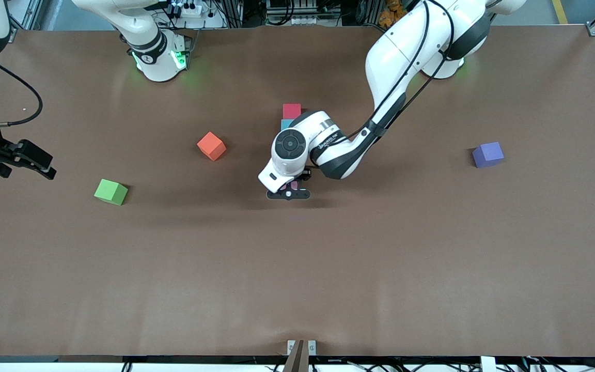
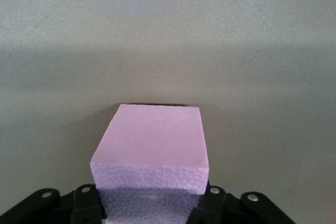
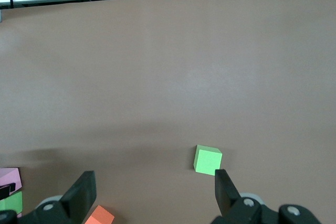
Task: Arrange blocks into number 1
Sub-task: 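Carry the pink block to the column end beside green with the left gripper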
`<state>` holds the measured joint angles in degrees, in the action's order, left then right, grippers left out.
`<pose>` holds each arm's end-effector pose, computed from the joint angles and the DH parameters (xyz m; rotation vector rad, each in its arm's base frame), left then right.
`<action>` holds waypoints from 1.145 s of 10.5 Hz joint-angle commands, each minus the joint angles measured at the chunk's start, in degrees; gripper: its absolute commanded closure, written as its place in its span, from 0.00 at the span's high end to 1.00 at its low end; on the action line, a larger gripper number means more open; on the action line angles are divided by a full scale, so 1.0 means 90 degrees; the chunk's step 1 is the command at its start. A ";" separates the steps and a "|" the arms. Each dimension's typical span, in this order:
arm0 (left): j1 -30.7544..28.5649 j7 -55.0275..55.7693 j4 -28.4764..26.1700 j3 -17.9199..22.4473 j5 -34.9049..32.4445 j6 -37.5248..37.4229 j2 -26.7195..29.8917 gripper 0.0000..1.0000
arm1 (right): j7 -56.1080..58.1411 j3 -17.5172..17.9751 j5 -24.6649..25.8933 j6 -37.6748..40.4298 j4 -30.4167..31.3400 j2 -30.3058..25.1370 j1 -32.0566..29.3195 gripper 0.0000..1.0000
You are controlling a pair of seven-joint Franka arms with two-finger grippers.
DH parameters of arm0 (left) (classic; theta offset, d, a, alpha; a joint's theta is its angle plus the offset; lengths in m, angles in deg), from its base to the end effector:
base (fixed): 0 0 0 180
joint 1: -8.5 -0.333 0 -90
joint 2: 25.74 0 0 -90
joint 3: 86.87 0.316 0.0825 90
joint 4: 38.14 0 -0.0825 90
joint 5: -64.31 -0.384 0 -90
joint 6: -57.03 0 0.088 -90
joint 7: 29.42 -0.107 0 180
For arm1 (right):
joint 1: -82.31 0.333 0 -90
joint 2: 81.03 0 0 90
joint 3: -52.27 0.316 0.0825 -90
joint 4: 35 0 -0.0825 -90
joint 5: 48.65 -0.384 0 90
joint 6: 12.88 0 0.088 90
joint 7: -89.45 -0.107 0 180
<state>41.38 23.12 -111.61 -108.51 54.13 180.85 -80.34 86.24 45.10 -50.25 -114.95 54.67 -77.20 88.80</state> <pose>0.4926 -0.5590 0.1946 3.0480 0.0159 -0.2073 0.5946 -0.0022 0.6093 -3.1082 0.1100 -0.2331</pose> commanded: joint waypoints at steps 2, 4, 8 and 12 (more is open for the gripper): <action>0.0203 0.0051 0.0020 0.0177 0.0008 -0.0155 -0.0086 1.00 | 0.0093 0.0064 0.0032 0.0121 -0.0198 0.0101 -0.0105 1.00; 0.0234 0.0070 0.0019 0.0226 -0.0021 -0.0154 -0.0046 1.00 | 0.0093 0.0064 0.0032 0.0121 -0.0198 0.0101 -0.0115 1.00; 0.0195 0.0090 0.0019 0.0265 -0.0011 -0.0174 0.0255 1.00 | 0.0093 0.0064 0.0022 0.0121 -0.0198 0.0101 -0.0125 1.00; 0.0117 0.0382 0.0048 0.0304 0.0018 -0.0690 0.0841 1.00 | 0.0112 0.0064 0.0032 0.0179 -0.0198 0.0101 -0.0115 1.00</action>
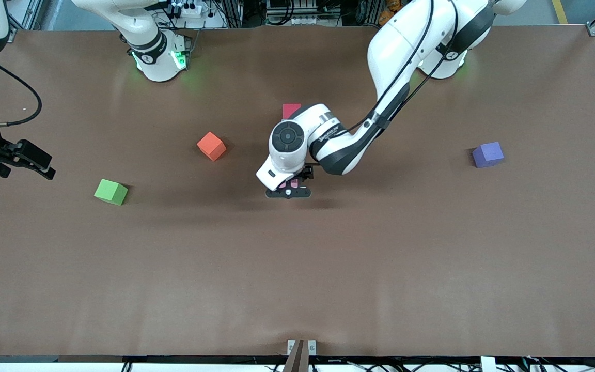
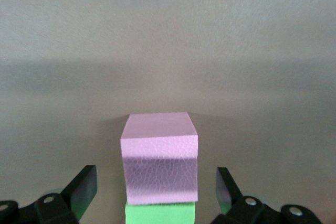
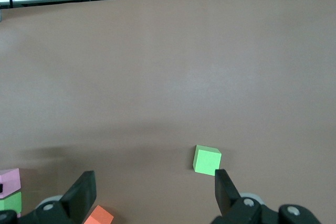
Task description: Arrange blocks into number 1
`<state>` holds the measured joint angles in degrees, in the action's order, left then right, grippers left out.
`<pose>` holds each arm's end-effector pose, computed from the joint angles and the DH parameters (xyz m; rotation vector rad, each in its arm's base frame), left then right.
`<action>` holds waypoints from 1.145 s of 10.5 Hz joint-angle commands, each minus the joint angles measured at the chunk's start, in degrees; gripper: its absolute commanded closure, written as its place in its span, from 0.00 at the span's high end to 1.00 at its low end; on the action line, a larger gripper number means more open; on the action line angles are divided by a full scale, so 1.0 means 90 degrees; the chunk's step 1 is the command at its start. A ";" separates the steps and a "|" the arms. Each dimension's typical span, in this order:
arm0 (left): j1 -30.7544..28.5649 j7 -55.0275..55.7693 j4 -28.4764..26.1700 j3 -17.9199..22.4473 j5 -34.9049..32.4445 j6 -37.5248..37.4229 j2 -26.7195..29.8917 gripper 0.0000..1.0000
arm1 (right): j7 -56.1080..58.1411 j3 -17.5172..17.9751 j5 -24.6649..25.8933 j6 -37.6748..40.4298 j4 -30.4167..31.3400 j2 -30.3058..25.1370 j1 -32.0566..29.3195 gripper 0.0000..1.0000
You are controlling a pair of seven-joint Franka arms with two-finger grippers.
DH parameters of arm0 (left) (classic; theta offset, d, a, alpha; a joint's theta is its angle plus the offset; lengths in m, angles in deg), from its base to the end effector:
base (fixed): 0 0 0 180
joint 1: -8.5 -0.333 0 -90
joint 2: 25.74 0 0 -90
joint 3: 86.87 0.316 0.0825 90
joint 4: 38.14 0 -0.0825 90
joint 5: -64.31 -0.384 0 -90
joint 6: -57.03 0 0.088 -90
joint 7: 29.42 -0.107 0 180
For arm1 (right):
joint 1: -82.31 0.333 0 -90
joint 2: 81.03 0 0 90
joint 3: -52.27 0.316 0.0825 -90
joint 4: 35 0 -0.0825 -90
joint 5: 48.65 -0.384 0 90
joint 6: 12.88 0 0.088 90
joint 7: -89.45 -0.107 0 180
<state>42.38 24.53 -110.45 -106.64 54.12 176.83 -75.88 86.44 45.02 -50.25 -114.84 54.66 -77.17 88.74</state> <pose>0.5029 -0.5566 0.2486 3.0723 0.0505 -0.1332 0.5945 -0.0036 0.6089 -3.1092 0.1084 -0.2298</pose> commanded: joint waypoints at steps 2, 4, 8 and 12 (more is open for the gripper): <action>-0.0442 0.0314 -0.0100 0.0097 0.0009 -0.0575 0.0832 1.00 | 0.0091 0.0073 0.0042 0.0235 -0.0206 0.0089 -0.0109 1.00; -0.1232 0.0314 -0.0158 0.0088 -0.0001 -0.1034 0.1379 1.00 | 0.0091 0.0073 0.0042 0.0245 -0.0206 0.0089 -0.0109 1.00; -0.2726 0.0023 -0.0285 0.0078 -0.0011 -0.1358 0.2102 1.00 | 0.0091 0.0073 0.0032 0.0245 -0.0206 0.0098 -0.0148 1.00; -0.3654 -0.0251 -0.1412 -0.0068 0.0271 -0.1477 0.3027 1.00 | 0.0091 0.0073 0.0032 0.0245 -0.0206 0.0089 -0.0158 1.00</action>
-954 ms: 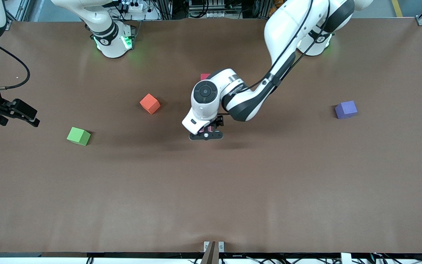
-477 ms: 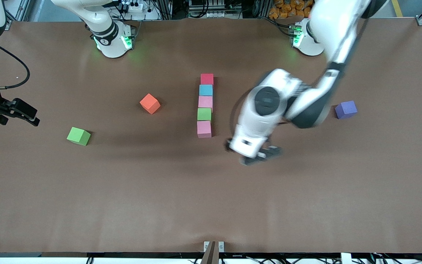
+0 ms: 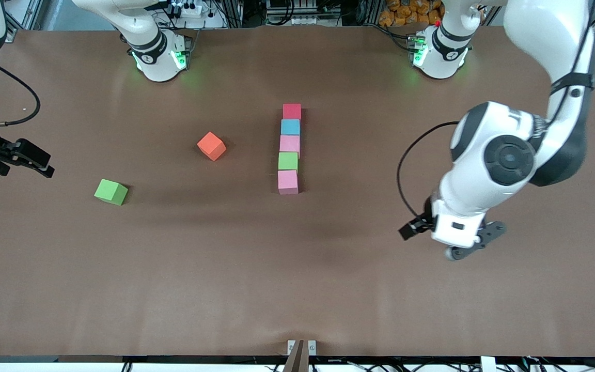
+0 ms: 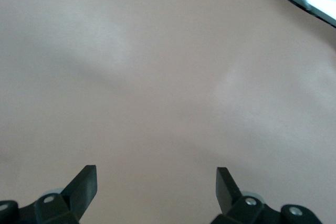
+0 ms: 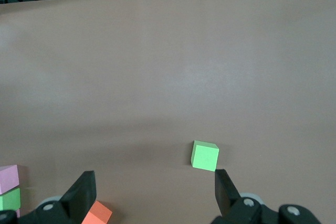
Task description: Arrange blocks into number 1
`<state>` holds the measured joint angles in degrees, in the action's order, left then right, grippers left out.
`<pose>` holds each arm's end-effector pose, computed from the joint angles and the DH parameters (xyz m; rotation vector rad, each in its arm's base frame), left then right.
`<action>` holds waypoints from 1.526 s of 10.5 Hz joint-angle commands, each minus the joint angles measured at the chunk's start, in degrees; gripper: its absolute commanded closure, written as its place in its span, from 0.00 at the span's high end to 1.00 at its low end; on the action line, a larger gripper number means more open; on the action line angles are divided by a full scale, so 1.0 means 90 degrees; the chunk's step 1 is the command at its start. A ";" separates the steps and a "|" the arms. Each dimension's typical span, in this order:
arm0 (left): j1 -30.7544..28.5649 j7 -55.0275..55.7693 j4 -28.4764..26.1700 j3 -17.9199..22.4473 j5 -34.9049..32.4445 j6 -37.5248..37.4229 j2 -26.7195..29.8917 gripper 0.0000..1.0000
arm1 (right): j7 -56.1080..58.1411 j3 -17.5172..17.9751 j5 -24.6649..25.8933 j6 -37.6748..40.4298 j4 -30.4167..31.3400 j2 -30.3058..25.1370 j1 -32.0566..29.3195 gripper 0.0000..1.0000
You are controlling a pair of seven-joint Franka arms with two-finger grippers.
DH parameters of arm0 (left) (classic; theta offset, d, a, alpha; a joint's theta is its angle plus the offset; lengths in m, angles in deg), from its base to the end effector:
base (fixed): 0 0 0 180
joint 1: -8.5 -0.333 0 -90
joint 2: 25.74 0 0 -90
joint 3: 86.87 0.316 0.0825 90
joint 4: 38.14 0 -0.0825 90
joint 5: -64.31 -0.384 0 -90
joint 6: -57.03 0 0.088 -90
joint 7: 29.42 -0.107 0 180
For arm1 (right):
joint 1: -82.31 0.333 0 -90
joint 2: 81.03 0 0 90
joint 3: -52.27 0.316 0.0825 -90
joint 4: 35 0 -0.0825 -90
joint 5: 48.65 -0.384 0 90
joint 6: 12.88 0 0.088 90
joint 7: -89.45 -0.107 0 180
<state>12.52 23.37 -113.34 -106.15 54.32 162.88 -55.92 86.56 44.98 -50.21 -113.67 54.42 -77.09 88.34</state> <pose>0.6743 -0.2207 0.4509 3.0177 0.7957 0.0472 0.5931 -0.0081 0.6080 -3.1126 0.1167 -0.2027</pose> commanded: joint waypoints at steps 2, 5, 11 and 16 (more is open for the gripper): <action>-0.0777 -0.0483 -0.1961 -0.0231 0.0493 0.0094 0.1562 1.00 | 0.0077 0.0077 0.0027 0.0116 -0.0180 0.0089 -0.0113 1.00; -0.0819 -0.1165 -0.3182 -0.0028 0.0796 0.0094 0.2598 1.00 | 0.0077 0.0077 0.0027 0.0116 -0.0180 0.0089 -0.0113 1.00; 0.0001 -0.3102 -0.2759 0.1261 0.1062 -0.0052 0.3246 1.00 | 0.0077 0.0077 0.0027 0.0116 -0.0170 0.0079 -0.0113 1.00; -0.0154 -0.4533 -0.1636 0.1272 0.0983 -0.1678 0.3401 1.00 | 0.0077 0.0077 0.0027 0.0116 -0.0170 0.0079 -0.0113 1.00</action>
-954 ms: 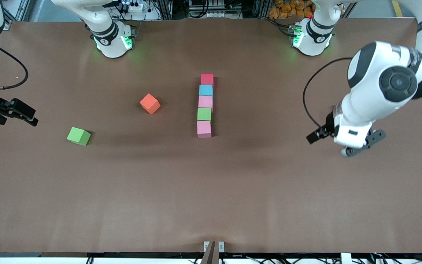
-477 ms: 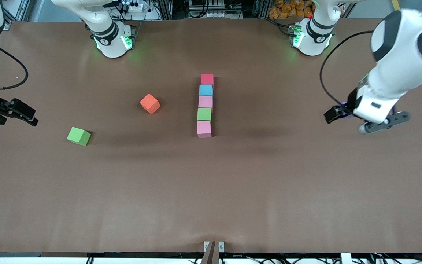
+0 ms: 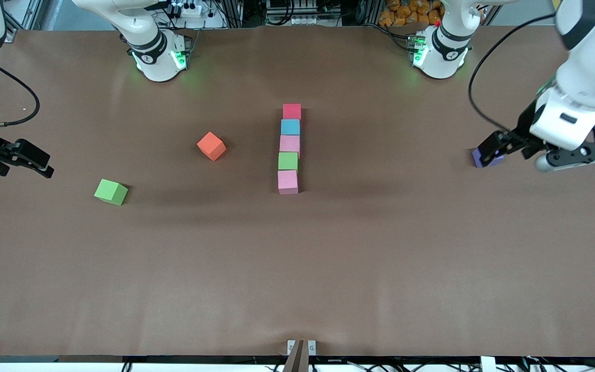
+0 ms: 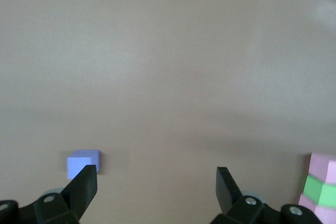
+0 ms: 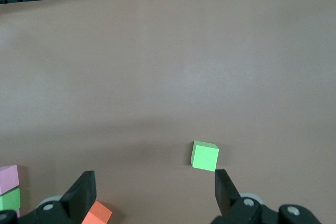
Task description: Arrange blocks into number 1
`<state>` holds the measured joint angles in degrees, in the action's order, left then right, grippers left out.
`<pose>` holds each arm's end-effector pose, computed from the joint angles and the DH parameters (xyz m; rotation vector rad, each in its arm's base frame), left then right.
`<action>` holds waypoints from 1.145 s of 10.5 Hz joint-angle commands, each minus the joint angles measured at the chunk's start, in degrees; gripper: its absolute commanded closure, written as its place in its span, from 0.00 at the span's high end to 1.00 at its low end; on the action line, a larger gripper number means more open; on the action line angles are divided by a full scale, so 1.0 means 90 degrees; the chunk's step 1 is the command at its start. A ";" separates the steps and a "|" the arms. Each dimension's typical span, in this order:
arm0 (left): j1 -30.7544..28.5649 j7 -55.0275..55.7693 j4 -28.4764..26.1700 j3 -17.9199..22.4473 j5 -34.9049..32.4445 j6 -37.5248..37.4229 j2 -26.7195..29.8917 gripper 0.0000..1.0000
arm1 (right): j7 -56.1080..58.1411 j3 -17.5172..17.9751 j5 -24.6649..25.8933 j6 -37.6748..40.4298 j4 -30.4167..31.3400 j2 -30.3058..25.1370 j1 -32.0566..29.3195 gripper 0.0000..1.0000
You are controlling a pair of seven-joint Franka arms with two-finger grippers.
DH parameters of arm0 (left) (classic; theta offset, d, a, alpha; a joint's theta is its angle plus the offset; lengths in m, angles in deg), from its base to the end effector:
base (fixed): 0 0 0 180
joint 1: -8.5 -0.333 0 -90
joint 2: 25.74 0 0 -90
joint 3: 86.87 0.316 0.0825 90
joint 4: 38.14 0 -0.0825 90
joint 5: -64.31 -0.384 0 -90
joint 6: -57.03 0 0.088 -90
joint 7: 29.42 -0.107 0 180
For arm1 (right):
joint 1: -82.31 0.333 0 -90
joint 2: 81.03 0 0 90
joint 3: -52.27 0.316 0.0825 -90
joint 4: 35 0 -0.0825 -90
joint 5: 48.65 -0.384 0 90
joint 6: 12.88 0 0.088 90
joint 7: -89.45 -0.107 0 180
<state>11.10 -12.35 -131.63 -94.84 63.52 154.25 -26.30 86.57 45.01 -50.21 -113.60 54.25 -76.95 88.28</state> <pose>0.5589 -0.1026 0.6014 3.1342 0.1759 0.0891 0.5938 -0.0083 0.6079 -3.1130 0.1171 -0.2017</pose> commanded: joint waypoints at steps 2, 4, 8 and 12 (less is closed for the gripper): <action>0.0014 -0.0754 0.0601 0.0006 -0.0127 -0.1395 0.0257 1.00 | 0.0076 0.0075 0.0027 0.0107 -0.0151 0.0074 -0.0106 1.00; 0.0005 -0.1066 0.1001 0.0016 -0.0128 -0.1826 0.0248 1.00 | 0.0076 0.0075 0.0027 0.0107 -0.0151 0.0064 -0.0116 1.00; -0.0005 -0.1077 0.1032 0.0006 -0.0088 -0.1906 0.0257 1.00 | 0.0076 0.0075 0.0017 0.0107 -0.0151 0.0074 -0.0145 1.00; -0.0005 -0.1067 0.1032 0.0006 -0.0079 -0.1896 0.0247 1.00 | 0.0076 0.0075 0.0017 0.0107 -0.0151 0.0074 -0.0145 1.00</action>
<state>11.09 -20.56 -123.45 -94.75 63.46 138.40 -23.75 86.57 44.99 -50.21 -113.55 54.21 -76.89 88.01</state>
